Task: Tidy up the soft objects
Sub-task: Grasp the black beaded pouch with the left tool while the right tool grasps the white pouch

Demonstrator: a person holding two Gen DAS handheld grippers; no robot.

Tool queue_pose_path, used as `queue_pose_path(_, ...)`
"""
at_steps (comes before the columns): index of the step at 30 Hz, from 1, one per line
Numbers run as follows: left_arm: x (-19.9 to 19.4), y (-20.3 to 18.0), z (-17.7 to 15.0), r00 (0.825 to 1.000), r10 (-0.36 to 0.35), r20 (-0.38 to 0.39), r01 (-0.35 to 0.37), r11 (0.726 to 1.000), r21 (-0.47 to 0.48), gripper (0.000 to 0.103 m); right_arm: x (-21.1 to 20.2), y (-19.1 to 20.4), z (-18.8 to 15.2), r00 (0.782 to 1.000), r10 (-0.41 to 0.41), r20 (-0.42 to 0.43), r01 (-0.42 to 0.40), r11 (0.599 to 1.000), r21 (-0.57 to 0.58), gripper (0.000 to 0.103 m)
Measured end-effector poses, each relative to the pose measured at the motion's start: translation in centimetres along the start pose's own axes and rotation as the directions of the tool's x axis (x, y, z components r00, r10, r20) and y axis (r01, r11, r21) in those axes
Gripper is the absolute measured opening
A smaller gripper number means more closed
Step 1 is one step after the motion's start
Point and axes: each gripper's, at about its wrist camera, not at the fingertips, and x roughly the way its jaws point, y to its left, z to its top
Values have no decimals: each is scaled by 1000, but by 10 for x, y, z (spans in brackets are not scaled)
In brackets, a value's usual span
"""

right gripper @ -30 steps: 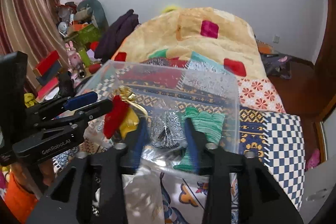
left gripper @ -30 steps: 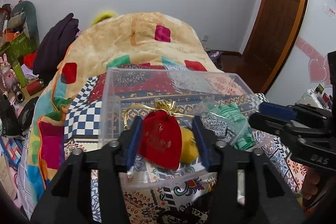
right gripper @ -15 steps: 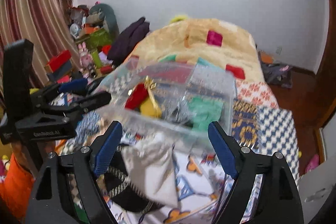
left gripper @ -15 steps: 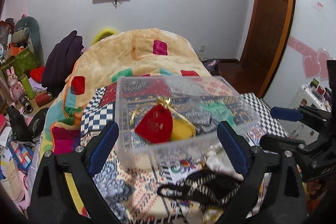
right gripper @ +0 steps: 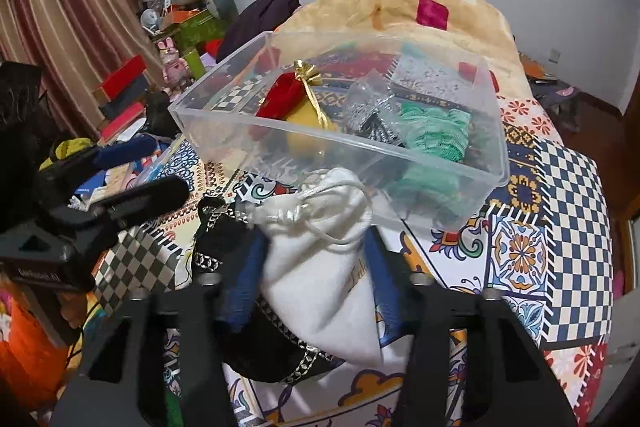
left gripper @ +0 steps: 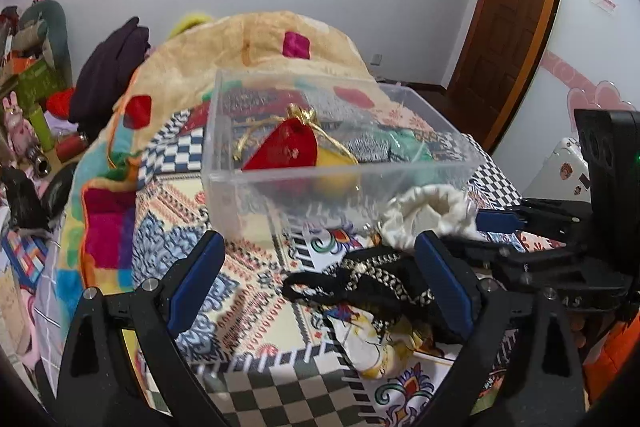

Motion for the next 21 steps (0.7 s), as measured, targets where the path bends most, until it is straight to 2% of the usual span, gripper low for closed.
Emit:
queue_pose_path(3, 3, -6, -5, 1000, -22, -21, 22, 1000, 0, 97, -4, -2, -1, 1000, 6, 8, -6, 1000, 21, 20)
queue_pose_path(6, 8, -18, -9, 997, -62, -47, 62, 998, 10, 97, -12, -6, -4, 1000, -3, 31, 2, 999, 46, 14)
queue_pose_path(13, 27, -51, -20, 985, -113, -128, 123, 990, 73, 97, -34, -18, -11, 995, -41, 89, 34, 996, 82, 13)
queue_pose_path(16, 35, -58, -21, 985, -112, -134, 123, 989, 81, 96, -42, -22, -13, 993, -59, 104, 49, 994, 96, 12)
queue_pose_path(17, 38, -61, -21, 985, -113, -128, 124, 989, 86, 92, -45, -23, -13, 992, -61, 110, 49, 994, 103, 12)
queue_pose_path(18, 39, -61, -21, 985, -114, -128, 127, 988, 92, 80, -47, -25, -14, 992, -62, 114, 49, 993, 108, 12)
queue_pose_path(21, 46, -62, -20, 981, -128, -148, 144, 985, 99, 62, -53, -27, -14, 989, -73, 129, 58, 992, 115, 13)
